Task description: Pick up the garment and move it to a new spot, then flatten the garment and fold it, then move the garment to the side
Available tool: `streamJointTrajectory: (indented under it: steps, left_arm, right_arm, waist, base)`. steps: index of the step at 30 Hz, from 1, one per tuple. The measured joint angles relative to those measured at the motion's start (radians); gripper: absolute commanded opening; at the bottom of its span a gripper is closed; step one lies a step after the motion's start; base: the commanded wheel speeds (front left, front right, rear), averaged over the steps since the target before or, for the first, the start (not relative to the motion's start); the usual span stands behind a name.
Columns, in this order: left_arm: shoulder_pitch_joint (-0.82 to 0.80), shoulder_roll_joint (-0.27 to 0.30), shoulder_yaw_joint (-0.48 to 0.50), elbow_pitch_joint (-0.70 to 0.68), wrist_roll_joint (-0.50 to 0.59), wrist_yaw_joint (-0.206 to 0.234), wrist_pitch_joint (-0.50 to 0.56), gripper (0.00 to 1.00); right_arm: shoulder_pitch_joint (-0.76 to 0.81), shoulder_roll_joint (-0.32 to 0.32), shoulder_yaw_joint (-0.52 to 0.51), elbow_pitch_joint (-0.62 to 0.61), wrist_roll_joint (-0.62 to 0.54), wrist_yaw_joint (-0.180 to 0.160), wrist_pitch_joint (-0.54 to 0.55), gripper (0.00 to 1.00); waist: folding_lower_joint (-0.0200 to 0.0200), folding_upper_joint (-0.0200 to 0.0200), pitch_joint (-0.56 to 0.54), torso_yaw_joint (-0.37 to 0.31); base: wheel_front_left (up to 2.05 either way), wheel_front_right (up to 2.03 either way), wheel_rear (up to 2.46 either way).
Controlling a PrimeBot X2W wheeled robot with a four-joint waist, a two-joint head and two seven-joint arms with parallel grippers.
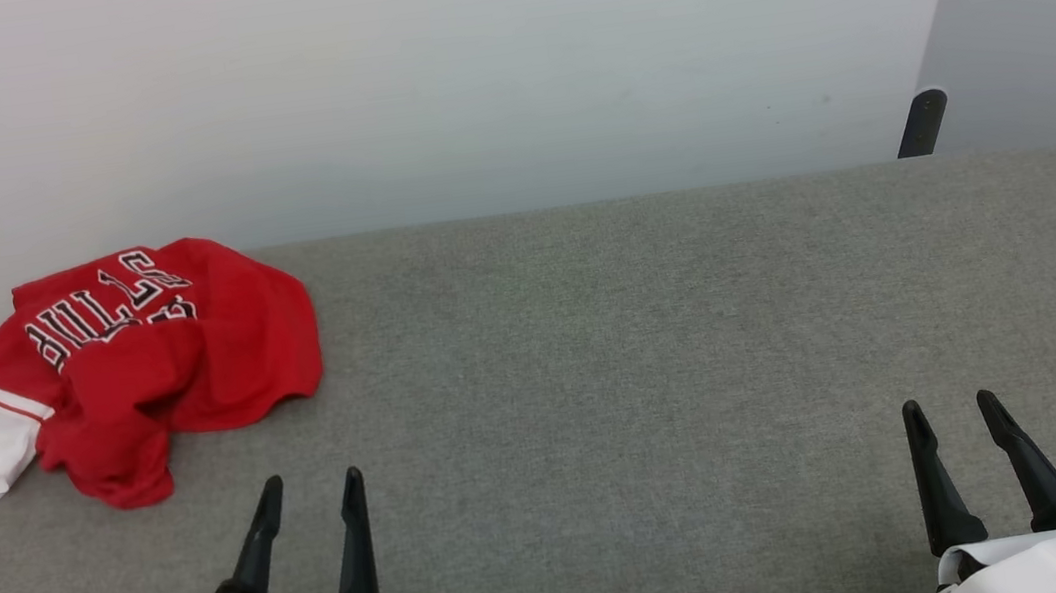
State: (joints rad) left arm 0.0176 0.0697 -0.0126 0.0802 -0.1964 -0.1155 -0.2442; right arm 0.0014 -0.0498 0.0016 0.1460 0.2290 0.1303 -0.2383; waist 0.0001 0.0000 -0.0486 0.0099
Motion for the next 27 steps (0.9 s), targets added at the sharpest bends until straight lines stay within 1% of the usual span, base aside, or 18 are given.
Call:
streamJointTrajectory:
  steps: [11, 21, 27]
  left_arm:
    - [0.002, -0.003, -0.001, 0.001, 0.061, -0.008, -0.018, 1.00]
    - [0.002, -0.005, 0.002, 0.020, 0.054, -0.009, -0.020, 1.00]
    - [-0.012, -0.004, 0.011, 0.044, 0.049, -0.009, -0.020, 1.00]
  right_arm:
    - [0.004, 0.000, 0.005, -0.009, -0.072, 0.000, -0.018, 1.00]
    - [0.005, 0.000, 0.006, -0.008, -0.074, 0.000, -0.019, 1.00]
    - [0.010, -0.001, 0.023, -0.007, -0.074, 0.000, -0.018, 1.00]
  waist:
    - [0.0000, 0.0000, -0.004, -0.002]
    - [0.0000, 0.0000, -0.007, 0.002]
    - [0.0000, 0.0000, -0.013, 0.025]
  base:
    - [0.00, 0.00, 0.00]
    - [0.00, 0.00, 0.00]
    - [0.00, 0.00, 0.00]
